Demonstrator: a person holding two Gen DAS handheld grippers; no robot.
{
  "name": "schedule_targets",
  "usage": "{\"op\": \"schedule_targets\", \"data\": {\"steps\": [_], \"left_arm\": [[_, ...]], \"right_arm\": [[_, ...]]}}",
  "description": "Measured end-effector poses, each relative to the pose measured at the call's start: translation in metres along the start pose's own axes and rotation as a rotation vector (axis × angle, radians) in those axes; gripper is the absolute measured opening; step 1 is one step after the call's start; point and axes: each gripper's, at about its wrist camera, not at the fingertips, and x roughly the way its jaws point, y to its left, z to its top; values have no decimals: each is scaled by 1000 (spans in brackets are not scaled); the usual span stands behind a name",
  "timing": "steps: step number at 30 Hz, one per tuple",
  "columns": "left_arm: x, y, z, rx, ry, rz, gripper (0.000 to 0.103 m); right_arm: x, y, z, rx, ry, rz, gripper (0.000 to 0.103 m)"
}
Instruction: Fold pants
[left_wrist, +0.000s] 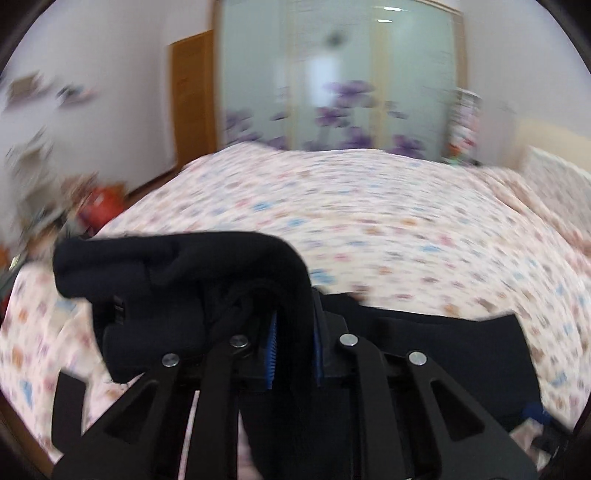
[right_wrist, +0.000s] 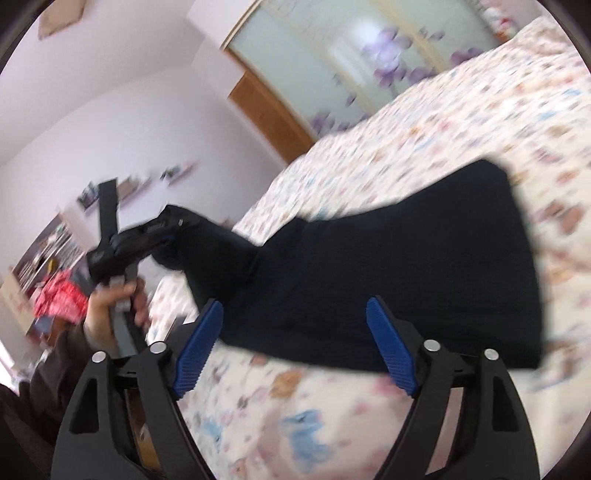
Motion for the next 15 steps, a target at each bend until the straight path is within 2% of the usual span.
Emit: {"op": "schedule_targets", "data": {"steps": [4,7,11,15], "left_arm": [[1,-67,-13,100,-8,-133,14],[-3,-111,-33,178,-16,-236,14],[-6,-161,-77,312,39,-390,14],[7,-185,-121,452,125,-410,14]], "right_arm": [[-30,-23,10,43,-96,-102,83],[-47,-47,12,134,-149,-142,85],[-49,-69,10,252,-164,-104,85],[-40,-72,9,271,-140,-75,86]]}}
